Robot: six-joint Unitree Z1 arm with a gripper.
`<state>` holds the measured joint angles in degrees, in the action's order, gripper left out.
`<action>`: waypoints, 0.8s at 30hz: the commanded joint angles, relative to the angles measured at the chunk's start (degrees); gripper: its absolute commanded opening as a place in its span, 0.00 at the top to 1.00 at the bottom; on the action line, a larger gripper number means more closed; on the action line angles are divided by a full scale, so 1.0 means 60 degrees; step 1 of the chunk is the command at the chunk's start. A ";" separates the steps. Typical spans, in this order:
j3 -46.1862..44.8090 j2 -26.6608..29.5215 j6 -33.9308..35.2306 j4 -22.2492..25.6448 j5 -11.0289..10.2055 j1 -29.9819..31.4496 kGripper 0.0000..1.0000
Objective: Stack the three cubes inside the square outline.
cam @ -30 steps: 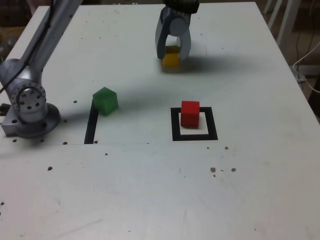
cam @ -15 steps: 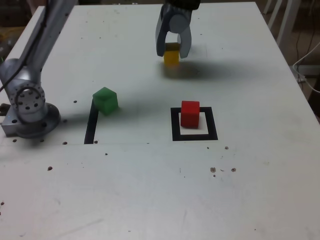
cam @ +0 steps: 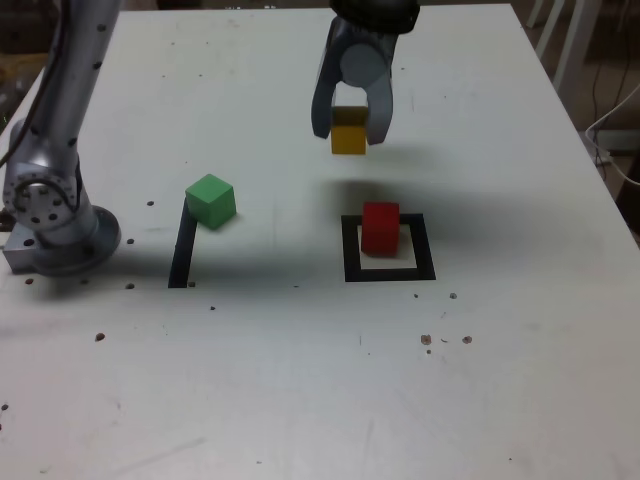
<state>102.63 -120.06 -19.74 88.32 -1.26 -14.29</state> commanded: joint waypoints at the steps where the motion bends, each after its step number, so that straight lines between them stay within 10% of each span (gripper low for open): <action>1: -0.0108 0.0150 0.0213 0.0096 0.0078 0.0323 0.72; 24: -0.0050 0.0057 0.1825 -0.0245 0.0646 0.2308 0.72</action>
<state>101.87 -119.07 -8.87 86.98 2.51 -0.54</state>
